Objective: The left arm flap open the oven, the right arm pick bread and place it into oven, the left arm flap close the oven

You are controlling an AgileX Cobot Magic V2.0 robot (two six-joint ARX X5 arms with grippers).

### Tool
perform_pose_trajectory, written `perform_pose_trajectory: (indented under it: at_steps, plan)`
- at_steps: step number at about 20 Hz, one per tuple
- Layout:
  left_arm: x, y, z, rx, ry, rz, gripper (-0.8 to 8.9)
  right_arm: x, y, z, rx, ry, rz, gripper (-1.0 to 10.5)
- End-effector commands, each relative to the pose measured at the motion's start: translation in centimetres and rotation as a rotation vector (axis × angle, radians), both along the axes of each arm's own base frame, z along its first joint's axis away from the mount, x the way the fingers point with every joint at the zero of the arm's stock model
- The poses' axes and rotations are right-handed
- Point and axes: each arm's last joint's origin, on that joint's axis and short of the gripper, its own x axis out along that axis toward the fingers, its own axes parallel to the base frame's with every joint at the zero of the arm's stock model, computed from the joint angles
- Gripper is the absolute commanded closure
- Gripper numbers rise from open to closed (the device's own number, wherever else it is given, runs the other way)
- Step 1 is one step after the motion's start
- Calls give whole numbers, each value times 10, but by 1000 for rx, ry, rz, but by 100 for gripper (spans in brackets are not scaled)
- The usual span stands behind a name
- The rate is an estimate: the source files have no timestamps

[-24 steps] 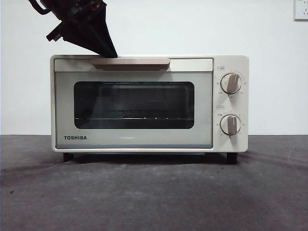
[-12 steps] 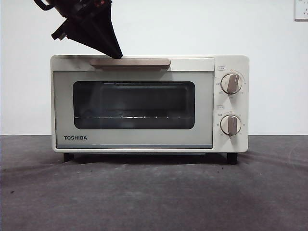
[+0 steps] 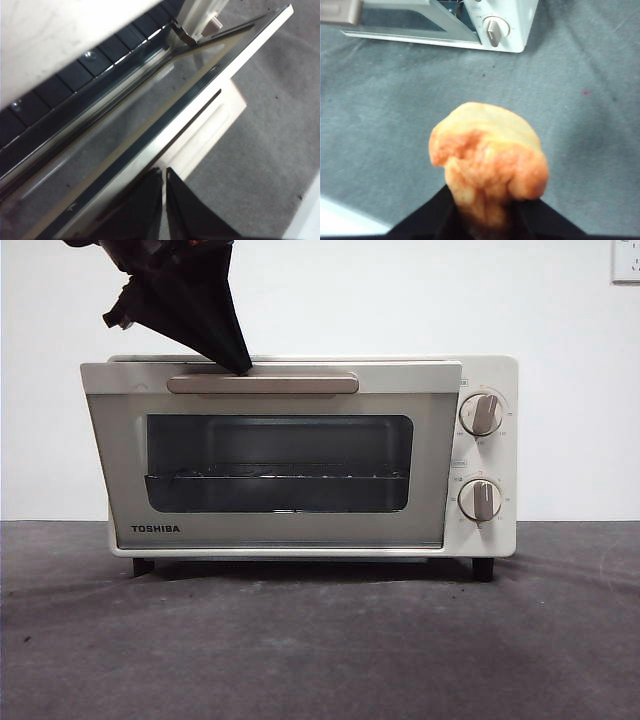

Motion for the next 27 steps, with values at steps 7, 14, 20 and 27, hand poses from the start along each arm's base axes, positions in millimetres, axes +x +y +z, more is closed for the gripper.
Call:
perform_pose_trajectory:
  at_steps: [7,14,20,27]
  plan:
    - [-14,-1,-10,58,-33,-6,797,0,1,4,21,-9,-2,873]
    - [-31,-3,-42,46,13,3,797,0,1,4,23,-7,-4,873]
    - [-45,4,-65,44,23,60,797,0,1,4,24,-7,-5,873]
    - [-51,3,-83,55,31,92,797,0,1,4,24,-7,-5,873]
